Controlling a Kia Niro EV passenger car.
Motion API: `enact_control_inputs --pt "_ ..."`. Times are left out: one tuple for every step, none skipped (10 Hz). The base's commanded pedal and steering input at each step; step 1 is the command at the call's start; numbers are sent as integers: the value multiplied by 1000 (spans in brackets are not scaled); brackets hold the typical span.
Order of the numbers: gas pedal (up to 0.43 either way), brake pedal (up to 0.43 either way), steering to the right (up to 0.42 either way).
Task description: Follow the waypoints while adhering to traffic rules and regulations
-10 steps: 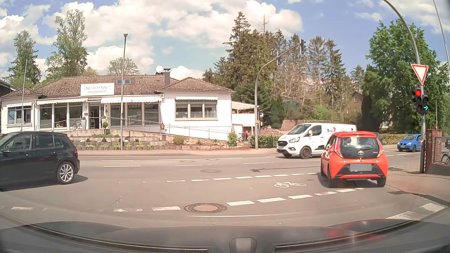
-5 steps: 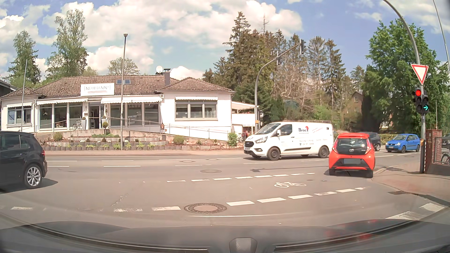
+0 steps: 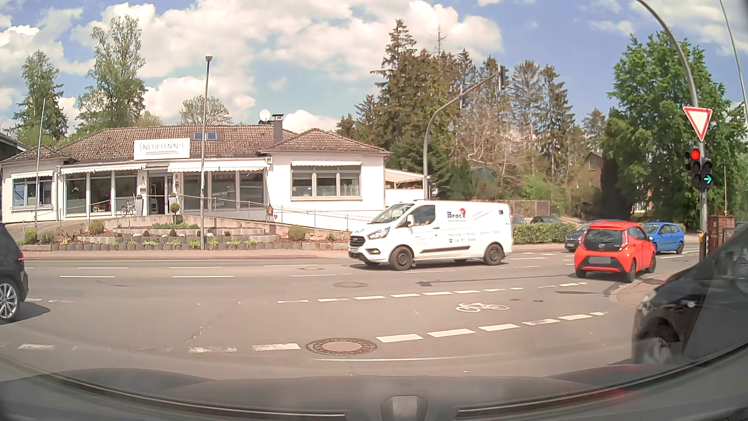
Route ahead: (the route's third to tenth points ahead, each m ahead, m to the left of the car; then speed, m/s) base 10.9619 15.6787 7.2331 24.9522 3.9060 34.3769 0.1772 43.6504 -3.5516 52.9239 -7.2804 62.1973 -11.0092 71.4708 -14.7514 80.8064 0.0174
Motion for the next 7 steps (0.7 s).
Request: enact_control_inputs --pt "0 238 -10" --pt "0 238 -10" --pt "0 238 -10" --pt "0 238 -10" --pt "0 238 -10" --pt "0 238 -10" --pt "0 238 -10"
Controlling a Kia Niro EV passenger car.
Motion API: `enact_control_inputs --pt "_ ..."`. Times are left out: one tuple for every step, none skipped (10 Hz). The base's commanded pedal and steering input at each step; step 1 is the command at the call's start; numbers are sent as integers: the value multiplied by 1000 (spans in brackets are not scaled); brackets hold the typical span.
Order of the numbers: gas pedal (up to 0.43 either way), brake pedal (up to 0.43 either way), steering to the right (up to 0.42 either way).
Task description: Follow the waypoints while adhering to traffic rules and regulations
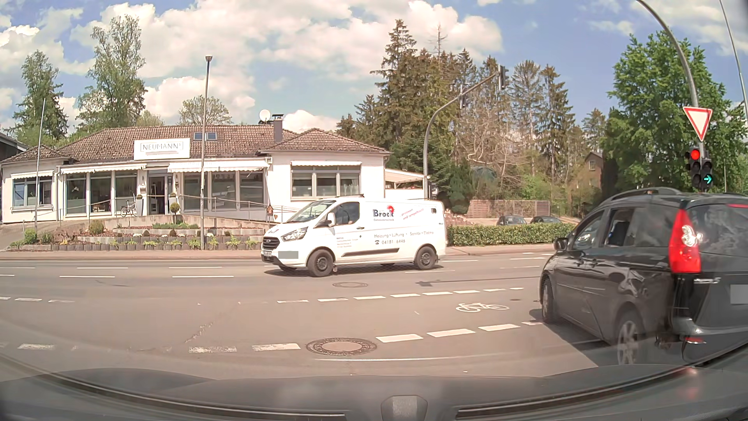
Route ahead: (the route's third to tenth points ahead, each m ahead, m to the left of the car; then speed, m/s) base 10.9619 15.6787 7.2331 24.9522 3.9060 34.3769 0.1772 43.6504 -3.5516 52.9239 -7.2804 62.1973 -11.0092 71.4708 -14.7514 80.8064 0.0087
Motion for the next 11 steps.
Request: enact_control_inputs --pt "0 238 -10" --pt "0 238 -9" --pt "0 238 -9" --pt "0 238 -9" --pt "0 238 -9" --pt "0 238 -9" --pt "0 238 -9" --pt "0 238 -9" --pt "0 238 -9" --pt "0 238 -9" --pt "0 244 -7"
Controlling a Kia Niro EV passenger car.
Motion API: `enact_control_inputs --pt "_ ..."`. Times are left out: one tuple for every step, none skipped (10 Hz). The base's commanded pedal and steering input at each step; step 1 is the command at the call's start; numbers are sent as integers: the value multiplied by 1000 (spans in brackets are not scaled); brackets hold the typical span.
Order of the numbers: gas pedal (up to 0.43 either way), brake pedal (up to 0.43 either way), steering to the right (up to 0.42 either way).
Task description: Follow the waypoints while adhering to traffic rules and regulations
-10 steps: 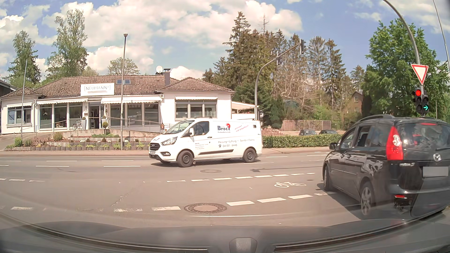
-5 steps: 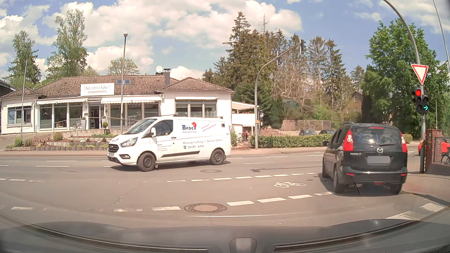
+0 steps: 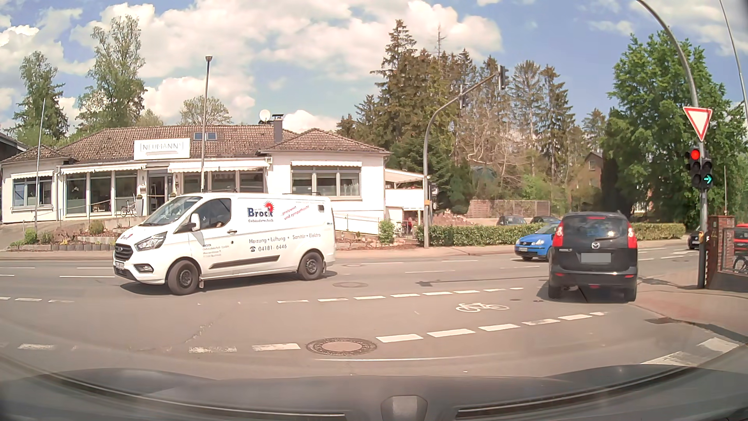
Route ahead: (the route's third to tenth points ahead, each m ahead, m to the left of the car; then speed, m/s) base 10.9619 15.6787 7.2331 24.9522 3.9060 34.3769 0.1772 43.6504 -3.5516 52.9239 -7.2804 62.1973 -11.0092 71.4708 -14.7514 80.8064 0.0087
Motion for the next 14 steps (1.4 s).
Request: enact_control_inputs --pt "0 244 -6" --pt "0 238 -5" --pt "0 238 -5" --pt "0 244 -5" --pt "0 238 -5" --pt "0 244 -4" --pt "0 244 -4" --pt "0 244 -4" --pt "0 244 -4" --pt "0 244 -4" --pt "0 244 -4" --pt "0 244 -3" --pt "0 244 -4" --pt "0 244 -3"
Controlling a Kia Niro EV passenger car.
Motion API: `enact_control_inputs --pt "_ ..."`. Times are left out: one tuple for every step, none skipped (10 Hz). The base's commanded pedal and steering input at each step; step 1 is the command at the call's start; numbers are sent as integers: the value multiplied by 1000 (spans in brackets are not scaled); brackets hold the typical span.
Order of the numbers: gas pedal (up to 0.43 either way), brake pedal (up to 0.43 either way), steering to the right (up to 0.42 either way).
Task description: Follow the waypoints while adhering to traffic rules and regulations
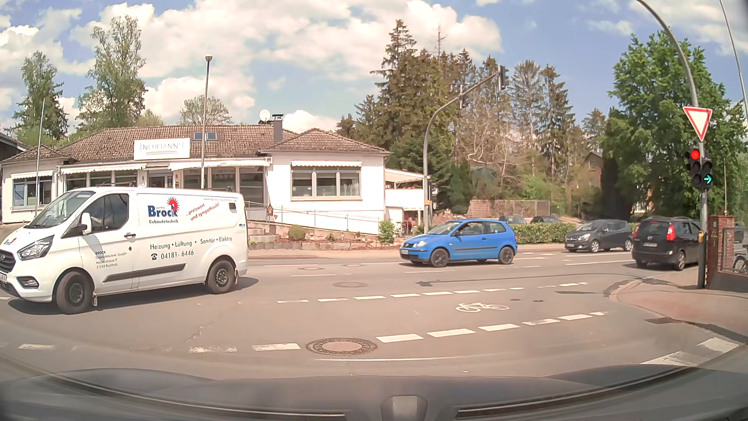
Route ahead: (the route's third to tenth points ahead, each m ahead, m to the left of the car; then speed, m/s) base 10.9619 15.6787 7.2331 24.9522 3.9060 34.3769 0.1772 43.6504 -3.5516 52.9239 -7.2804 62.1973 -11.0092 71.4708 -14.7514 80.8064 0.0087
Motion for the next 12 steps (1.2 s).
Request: enact_control_inputs --pt "0 244 -3" --pt "0 244 -3" --pt "0 244 -3" --pt "0 244 -3" --pt "0 244 -3" --pt "0 244 -3" --pt "0 244 -3" --pt "0 244 -3" --pt "0 244 -3" --pt "0 244 -3" --pt "0 244 -3" --pt "0 244 -3"
